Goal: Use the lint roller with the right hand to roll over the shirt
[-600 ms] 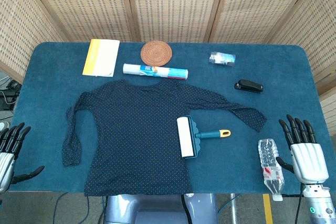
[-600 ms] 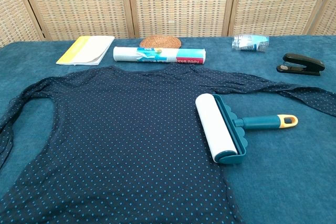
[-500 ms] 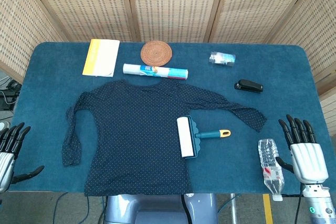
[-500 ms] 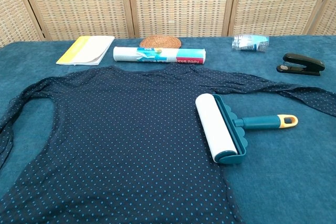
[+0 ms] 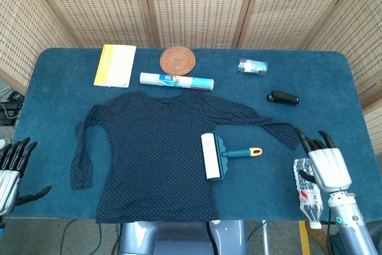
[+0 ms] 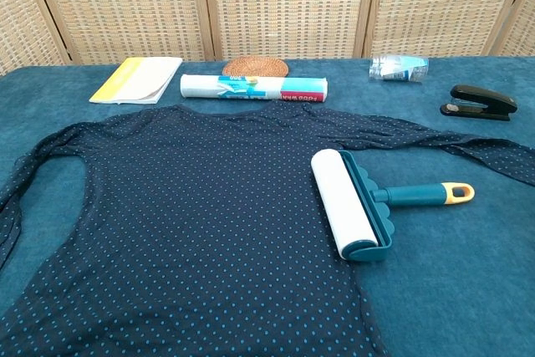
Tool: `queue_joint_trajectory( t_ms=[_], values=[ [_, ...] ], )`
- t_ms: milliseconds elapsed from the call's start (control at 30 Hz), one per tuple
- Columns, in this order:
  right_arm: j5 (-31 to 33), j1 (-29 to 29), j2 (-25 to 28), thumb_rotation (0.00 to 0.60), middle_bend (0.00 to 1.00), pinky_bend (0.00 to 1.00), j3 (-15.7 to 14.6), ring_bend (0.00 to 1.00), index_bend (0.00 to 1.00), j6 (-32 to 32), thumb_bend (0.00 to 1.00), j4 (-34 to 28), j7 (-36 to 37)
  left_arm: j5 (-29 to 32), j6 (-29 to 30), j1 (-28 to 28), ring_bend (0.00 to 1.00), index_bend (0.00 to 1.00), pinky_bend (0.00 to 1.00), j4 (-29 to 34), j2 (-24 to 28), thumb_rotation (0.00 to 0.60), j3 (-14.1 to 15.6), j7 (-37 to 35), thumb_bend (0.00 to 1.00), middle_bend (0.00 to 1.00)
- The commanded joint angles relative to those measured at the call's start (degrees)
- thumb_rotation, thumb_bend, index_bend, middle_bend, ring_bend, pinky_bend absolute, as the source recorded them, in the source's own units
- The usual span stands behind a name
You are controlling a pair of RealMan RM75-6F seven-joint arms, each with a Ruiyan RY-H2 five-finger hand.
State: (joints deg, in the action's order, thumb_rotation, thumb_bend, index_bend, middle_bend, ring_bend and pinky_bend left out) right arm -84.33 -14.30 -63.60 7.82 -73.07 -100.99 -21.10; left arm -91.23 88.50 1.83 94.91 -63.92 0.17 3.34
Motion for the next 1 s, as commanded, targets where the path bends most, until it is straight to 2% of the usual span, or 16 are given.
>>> queue_joint_trajectory(
  t_ms=[33,100,233,367,433,700,833,1000],
  values=[
    [10.1,-11.3,-2.5,0.6,0.92,1.0,4.9,0.97,0.0,13.2,0.0,-0.7,-11.6,1.4,-0.9,0.5,0.0,0.0,0.0,-0.2,-0.3,0.6,-0.6,0.5,0.0,0.0],
    [13.9,-13.3,-4.3,0.6,0.95,1.0,5.2,0.99,0.03,15.1,0.0,-0.4,-14.5,2.0,-1.4,0.6,0.0,0.0,0.0,-0.2,-0.4,0.6,-0.8,0.7,0.0,0.0],
    [23.5,-18.0,-8.2,0.6,1.0,1.0,5.2,1.0,0.18,19.7,0.0,1.2,-20.2,2.7,-2.1,1.0,0.0,0.0,0.0,0.0,-0.6,0.6,-1.0,1.4,0.0,0.0],
    [33.0,-21.8,-12.4,0.6,1.0,1.0,4.4,1.0,0.34,20.5,0.0,3.1,-25.7,3.3,-2.2,1.0,0.0,0.0,0.0,0.1,-0.6,0.6,-1.1,1.7,0.0,0.0],
    [36.5,-23.2,-14.2,0.6,1.0,1.0,4.0,1.0,0.36,20.3,0.01,3.6,-26.8,3.7,-2.5,1.1,0.0,0.0,0.0,0.0,-0.7,0.6,-1.2,1.8,0.0,0.0],
    [41.0,-27.0,-21.0,0.6,1.0,1.0,2.5,1.0,0.41,18.4,0.23,8.3,-27.3,5.1,-3.5,1.6,0.0,0.0,0.0,-0.5,-0.8,0.6,-1.6,1.8,0.0,0.0],
    [41.6,-27.7,-22.4,0.6,1.0,1.0,2.2,1.0,0.43,18.0,0.33,9.3,-26.8,5.2,-3.6,1.6,0.0,0.0,0.0,-0.5,-0.7,0.6,-1.7,1.6,0.0,0.0],
    [43.4,-29.1,-24.3,0.6,1.0,1.0,1.8,1.0,0.43,17.3,0.35,10.3,-26.7,5.2,-3.4,1.6,0.0,0.0,0.0,-0.5,-0.7,0.6,-1.6,1.6,0.0,0.0]
  ],
)
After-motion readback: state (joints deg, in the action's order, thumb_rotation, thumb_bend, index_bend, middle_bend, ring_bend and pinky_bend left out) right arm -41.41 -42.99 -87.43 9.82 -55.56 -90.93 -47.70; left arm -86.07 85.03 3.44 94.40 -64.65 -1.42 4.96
